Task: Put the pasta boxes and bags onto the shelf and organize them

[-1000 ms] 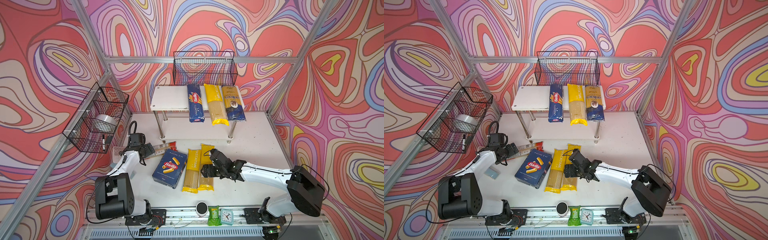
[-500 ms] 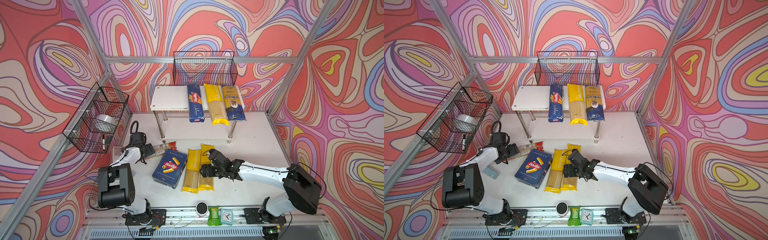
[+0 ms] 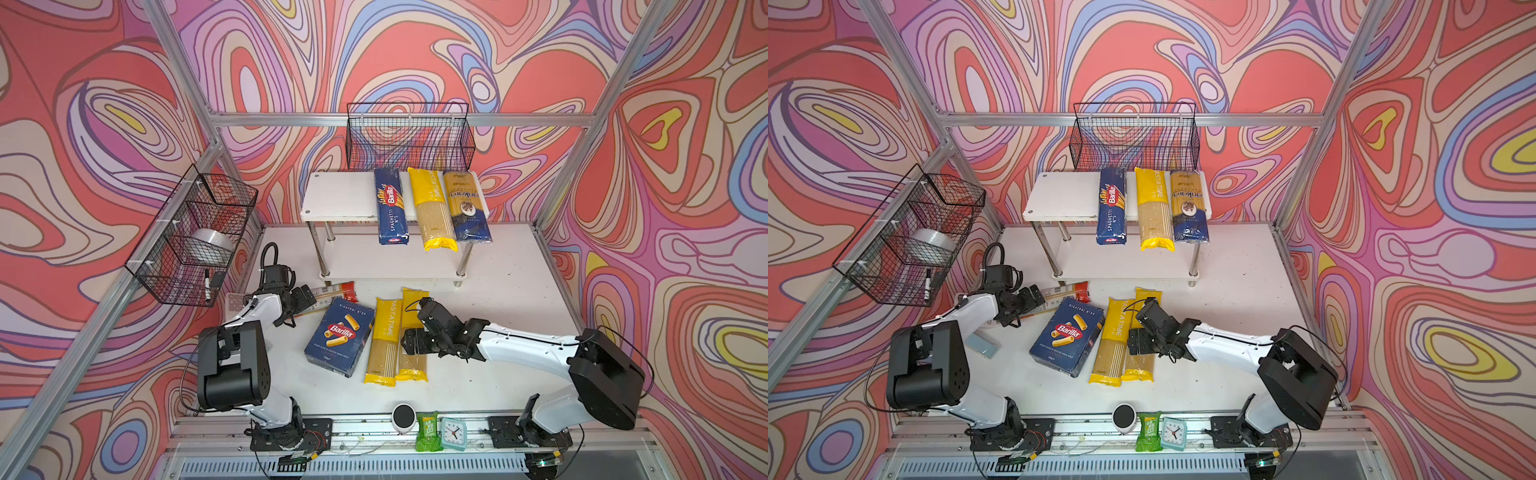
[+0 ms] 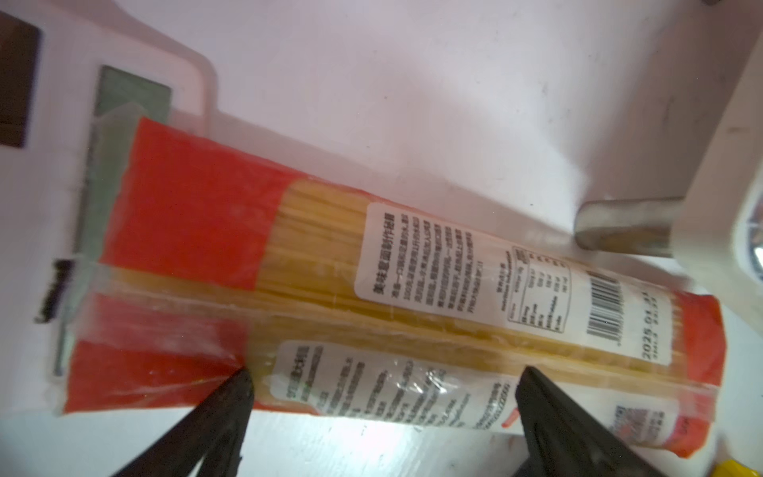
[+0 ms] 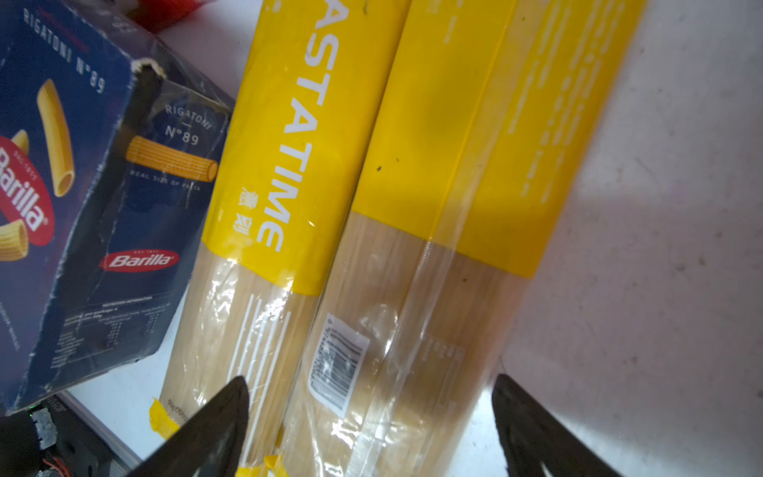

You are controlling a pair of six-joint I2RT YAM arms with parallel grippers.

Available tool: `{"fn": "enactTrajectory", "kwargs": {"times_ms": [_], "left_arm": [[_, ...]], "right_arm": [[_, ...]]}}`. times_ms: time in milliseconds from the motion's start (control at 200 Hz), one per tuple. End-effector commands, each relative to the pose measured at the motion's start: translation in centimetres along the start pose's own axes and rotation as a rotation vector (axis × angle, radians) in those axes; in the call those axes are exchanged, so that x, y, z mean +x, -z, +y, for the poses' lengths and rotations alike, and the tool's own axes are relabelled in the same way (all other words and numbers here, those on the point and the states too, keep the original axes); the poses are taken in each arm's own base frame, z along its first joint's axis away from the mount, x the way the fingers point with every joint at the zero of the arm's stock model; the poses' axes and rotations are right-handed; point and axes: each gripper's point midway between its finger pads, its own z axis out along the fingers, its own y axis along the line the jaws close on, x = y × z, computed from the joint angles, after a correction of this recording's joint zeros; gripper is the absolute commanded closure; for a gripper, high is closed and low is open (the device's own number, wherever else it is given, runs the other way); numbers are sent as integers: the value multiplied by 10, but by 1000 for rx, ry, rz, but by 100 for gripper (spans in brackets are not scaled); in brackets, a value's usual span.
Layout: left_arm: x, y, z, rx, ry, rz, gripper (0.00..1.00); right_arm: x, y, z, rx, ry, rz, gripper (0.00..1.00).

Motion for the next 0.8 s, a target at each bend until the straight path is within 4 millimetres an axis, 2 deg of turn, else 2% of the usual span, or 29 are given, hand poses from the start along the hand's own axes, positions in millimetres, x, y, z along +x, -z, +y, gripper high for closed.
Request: {"fn": "enactTrajectory", "kwargs": {"times_ms": [0,220,366,456,561,651,796], "left_arm": [[26,-6,-10,74,31,85,0],[38,-1,-32,153,6,78,0],[51,4,-51,176,-48,88,0],[51,16,-52,180,-40,70,0],[46,40,-45,150,-49,22,0],[44,59,-50,181,-45,1,0],[51,77,-46,196,-29,-17,0]], "right_arm": [[-10,8,1,3,5,-37,5],[-11,9,8,-34,1,-44,4],[-7,7,2,-27,-30,-34,4],[-3,6,-6,16,-50,-19,4],[-1,6,-15,69,-64,-9,4],[-1,5,-24,129,-72,-11,4],[0,-5,-22,163,-60,1,3]]}}
